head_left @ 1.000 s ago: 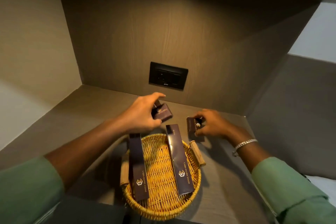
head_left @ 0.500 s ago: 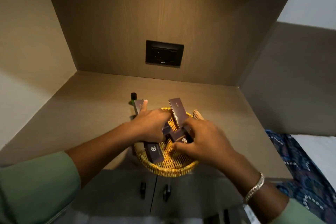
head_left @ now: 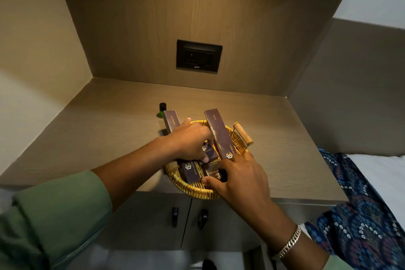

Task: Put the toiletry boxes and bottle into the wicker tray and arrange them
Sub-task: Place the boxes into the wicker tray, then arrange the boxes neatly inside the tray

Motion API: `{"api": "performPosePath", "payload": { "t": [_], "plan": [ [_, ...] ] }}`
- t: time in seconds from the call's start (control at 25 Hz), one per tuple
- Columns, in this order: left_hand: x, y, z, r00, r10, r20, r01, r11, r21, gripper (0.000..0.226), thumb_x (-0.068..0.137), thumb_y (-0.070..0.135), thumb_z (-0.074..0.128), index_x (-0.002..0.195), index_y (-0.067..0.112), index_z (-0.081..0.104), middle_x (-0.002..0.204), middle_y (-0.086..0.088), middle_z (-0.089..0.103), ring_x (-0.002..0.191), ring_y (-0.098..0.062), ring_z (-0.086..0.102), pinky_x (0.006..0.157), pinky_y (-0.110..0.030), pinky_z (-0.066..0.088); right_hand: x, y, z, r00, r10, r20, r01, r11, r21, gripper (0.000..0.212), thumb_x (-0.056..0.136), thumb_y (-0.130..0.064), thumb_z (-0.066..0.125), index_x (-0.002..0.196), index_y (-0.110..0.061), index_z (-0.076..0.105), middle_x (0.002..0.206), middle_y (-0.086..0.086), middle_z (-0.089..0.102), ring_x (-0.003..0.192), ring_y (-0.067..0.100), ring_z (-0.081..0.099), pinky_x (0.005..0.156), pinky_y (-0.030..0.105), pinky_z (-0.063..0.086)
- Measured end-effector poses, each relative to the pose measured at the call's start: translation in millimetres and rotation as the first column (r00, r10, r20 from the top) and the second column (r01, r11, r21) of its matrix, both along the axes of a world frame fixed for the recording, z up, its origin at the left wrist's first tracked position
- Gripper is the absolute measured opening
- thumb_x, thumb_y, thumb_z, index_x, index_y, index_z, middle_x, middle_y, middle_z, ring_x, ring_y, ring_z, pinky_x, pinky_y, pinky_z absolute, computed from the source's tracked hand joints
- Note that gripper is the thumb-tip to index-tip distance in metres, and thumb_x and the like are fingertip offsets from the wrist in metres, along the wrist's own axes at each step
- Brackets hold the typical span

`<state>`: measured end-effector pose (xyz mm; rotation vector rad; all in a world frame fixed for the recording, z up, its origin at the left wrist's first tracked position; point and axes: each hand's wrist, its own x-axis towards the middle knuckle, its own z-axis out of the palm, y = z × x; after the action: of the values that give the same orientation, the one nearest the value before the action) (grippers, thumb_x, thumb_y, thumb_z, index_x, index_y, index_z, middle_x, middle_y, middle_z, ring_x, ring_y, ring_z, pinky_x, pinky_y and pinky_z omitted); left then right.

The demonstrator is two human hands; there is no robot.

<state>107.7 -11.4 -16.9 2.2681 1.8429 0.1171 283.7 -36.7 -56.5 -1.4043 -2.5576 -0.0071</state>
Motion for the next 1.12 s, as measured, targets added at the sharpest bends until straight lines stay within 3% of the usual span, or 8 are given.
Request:
{"api": "performPosePath", "payload": {
  "t": [0.16, 0.24, 0.32, 0.48, 0.6, 0.72, 0.92, 1.12],
  "plan": [
    [-0.9, -2.9, 1.4, 1.0, 0.01, 0.012, -0.01, 0.999, 0.04, 0.046, 0.077, 0.035, 0.074, 0.119, 0.023, 0.06, 0.121, 0.002, 0.065, 0.119, -0.019, 0.053, 0.116, -0.052, 0.013, 4.9, -1.4, 4.6, 0.998, 0.034, -0.048, -0.035, 0.999, -0.025, 0.063, 0.076, -0.078, 0.044, 0.103, -0.027, 0.069, 0.105, -0.003, 0.067, 0.099, 0.014, 0.05, 0.066, 0.027, 0.038],
    [-5.9, -14.1, 3.0, 0.985, 0.079, 0.153, -0.102, 0.983, 0.15, 0.047, 0.079, 0.033, 0.071, 0.123, 0.026, 0.056, 0.129, 0.003, 0.061, 0.124, -0.017, 0.048, 0.116, -0.044, 0.013, 7.4, -2.0, 10.5, 0.99, 0.063, -0.128, -0.066, 0.998, -0.018, 0.059, 0.076, -0.076, 0.047, 0.099, -0.026, 0.07, 0.099, -0.004, 0.068, 0.093, 0.012, 0.051, 0.062, 0.024, 0.035],
    [-15.5, -33.3, 1.8, 0.935, 0.136, 0.326, -0.228, 0.937, 0.264, 0.044, 0.082, 0.03, 0.068, 0.124, 0.026, 0.056, 0.128, 0.002, 0.06, 0.118, -0.014, 0.049, 0.108, -0.036, 0.029, 11.1, 5.1, 17.0, 0.972, 0.109, -0.209, -0.103, 0.994, 0.04, 0.049, 0.079, -0.067, 0.053, 0.095, -0.024, 0.07, 0.093, -0.004, 0.069, 0.087, 0.01, 0.051, 0.059, 0.019, 0.032],
    [-21.2, -77.4, -11.4, 0.882, 0.244, 0.404, -0.402, 0.836, 0.374, 0.031, 0.081, 0.019, 0.07, 0.111, 0.012, 0.065, 0.115, -0.007, 0.063, 0.107, -0.019, 0.055, 0.086, -0.028, 0.044, 23.5, 46.9, 25.3, 0.95, 0.16, -0.267, -0.104, 0.971, 0.214, 0.02, 0.082, -0.031, 0.068, 0.097, -0.018, 0.069, 0.099, 0.004, 0.066, 0.091, 0.018, 0.054, 0.064, 0.027, 0.044],
    [-6.9, -98.3, -30.8, 0.684, 0.352, 0.639, -0.646, 0.7, 0.305, 0.025, 0.079, 0.01, 0.072, 0.104, 0.008, 0.067, 0.107, -0.009, 0.063, 0.097, -0.02, 0.06, 0.076, -0.026, 0.051, 28.4, 77.3, 20.5, 0.95, 0.14, -0.279, -0.096, 0.982, 0.165, 0.022, 0.082, -0.017, 0.069, 0.104, -0.015, 0.069, 0.119, 0.012, 0.062, 0.104, 0.026, 0.056, 0.074, 0.034, 0.052],
    [6.3, -102.4, -41.9, 0.452, 0.385, 0.805, -0.817, 0.54, 0.2, 0.029, 0.078, 0.009, 0.073, 0.106, 0.012, 0.067, 0.101, -0.002, 0.063, 0.083, -0.008, 0.062, 0.061, -0.009, 0.049, 28.0, 86.6, 7.1, 0.915, 0.171, -0.366, -0.16, 0.985, 0.059, 0.028, 0.085, -0.01, 0.066, 0.113, -0.01, 0.067, 0.121, 0.012, 0.062, 0.105, 0.023, 0.059, 0.079, 0.04, 0.058],
    [-2.8, -90.1, -34.5, 0.395, 0.39, 0.832, -0.852, 0.495, 0.172, 0.026, 0.077, 0.003, 0.073, 0.103, 0.008, 0.07, 0.091, 0.004, 0.066, 0.078, -0.004, 0.064, 0.064, -0.002, 0.049, 32.6, 74.7, -10.6, 0.826, 0.15, -0.543, -0.135, 0.989, 0.066, 0.024, 0.081, -0.007, 0.07, 0.105, -0.01, 0.07, 0.114, 0.01, 0.064, 0.093, 0.003, 0.053, 0.072, 0.0, 0.044],
    [-28.4, -82.4, -31.4, 0.338, 0.426, 0.84, -0.859, 0.504, 0.09, 0.023, 0.079, 0.011, 0.074, 0.102, 0.012, 0.072, 0.092, 0.002, 0.072, 0.081, -0.013, 0.069, 0.066, -0.023, 0.057, 25.9, 63.5, -12.5, 0.799, 0.119, -0.589, -0.127, 0.991, 0.029, 0.023, 0.076, -0.008, 0.076, 0.099, -0.011, 0.071, 0.113, 0.012, 0.063, 0.084, -0.004, 0.055, 0.062, -0.005, 0.038]
  ]
}}
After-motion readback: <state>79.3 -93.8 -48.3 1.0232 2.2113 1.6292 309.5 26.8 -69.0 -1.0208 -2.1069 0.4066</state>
